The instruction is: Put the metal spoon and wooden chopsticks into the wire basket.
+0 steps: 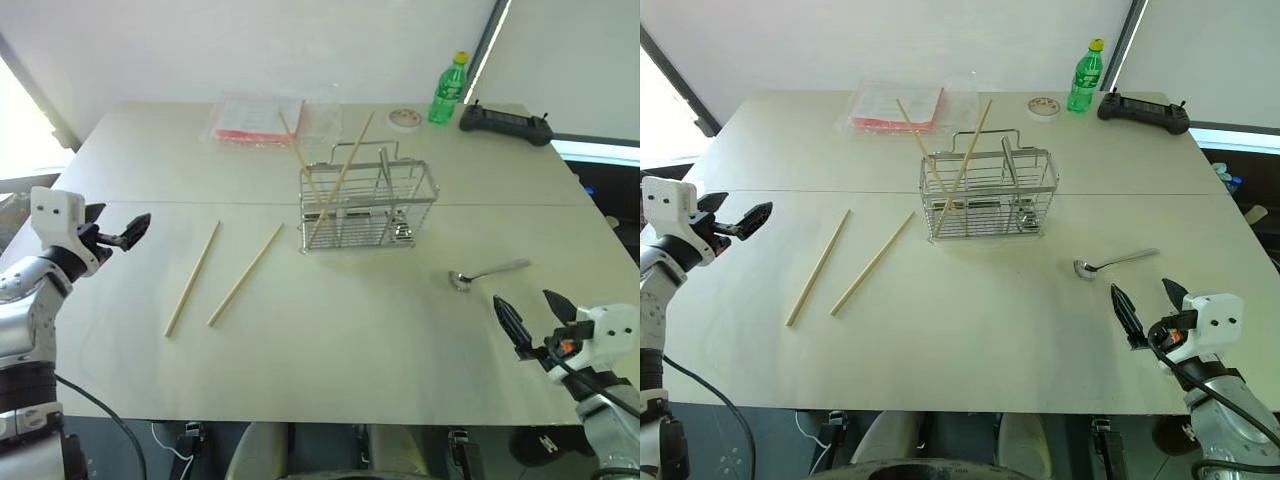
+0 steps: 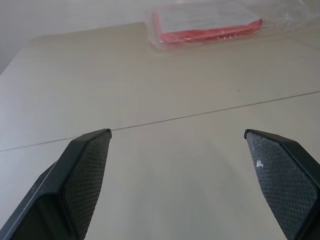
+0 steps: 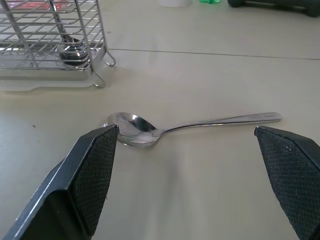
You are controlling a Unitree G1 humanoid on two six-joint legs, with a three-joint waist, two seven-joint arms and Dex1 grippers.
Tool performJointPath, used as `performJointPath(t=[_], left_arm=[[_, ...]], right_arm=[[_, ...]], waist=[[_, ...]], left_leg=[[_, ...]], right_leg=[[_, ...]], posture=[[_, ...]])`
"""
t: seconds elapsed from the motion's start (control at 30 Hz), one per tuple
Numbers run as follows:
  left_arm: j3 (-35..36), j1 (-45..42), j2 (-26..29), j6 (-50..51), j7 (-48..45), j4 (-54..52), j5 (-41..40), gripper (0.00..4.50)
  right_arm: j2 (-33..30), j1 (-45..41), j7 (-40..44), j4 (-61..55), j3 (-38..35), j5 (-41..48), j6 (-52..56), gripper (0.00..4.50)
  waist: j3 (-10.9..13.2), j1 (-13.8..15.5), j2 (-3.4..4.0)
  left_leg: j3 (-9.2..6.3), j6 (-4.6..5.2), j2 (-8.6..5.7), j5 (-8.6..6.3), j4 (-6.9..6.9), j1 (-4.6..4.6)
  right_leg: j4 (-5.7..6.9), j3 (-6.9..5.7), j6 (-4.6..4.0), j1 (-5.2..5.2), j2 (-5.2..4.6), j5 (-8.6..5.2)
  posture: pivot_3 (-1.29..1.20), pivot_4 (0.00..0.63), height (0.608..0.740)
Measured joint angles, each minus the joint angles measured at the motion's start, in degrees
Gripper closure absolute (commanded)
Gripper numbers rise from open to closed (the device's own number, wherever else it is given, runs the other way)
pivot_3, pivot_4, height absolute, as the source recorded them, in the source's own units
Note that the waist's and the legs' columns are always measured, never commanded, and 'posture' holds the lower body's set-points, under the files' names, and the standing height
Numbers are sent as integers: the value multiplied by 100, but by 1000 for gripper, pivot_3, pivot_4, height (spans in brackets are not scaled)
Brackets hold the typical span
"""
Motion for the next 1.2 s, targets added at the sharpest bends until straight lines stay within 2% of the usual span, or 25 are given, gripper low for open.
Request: performJointPath(t=[0.5,0.67,0.83,0.97,1.1,1.2], left_arm=[[-63,-124,5,73,-23,91,78,0],[-280,-150,139,598,-524,-622,-237,0],[-331,-267,778,1283,-1544,-1373,-917,0],[-684,-612,1129,1577,-2315,-1568,-1200,0],[-1240,-1144,1232,1733,-2969,-2126,-1432,0],[-1695,-1296,1091,1737,-3256,-2434,-1476,0]], right_arm=[[-63,-53,60,59,1,-45,-15,51],[-909,-471,385,442,-79,-153,44,51],[-1824,-812,896,753,-290,-131,190,51],[-2424,-1181,1383,1215,-245,-193,248,51],[-3060,-1617,2126,1653,165,-413,113,51],[-3304,-1911,2596,1938,677,-636,-30,51]], waist=[[-1,-1,-2],[4,-4,-12],[3,-6,-12],[8,-9,-13],[8,-4,-17],[9,-12,-16]], left_leg=[[6,0,0,0,1,1],[17,0,0,0,14,-1],[20,2,-2,0,1,4],[24,2,-3,1,10,-2],[32,3,-2,1,16,-2],[35,3,-2,1,12,-3]], right_leg=[[0,4,0,0,1,2],[-1,13,0,0,1,7],[0,13,-3,-1,9,6],[-2,13,-4,-2,11,7],[-6,14,-4,9,8,8],[-5,17,-3,4,9,8]], posture=[[0,150,734],[0,150,734],[0,150,734],[0,150,734],[0,150,734],[0,150,734]])
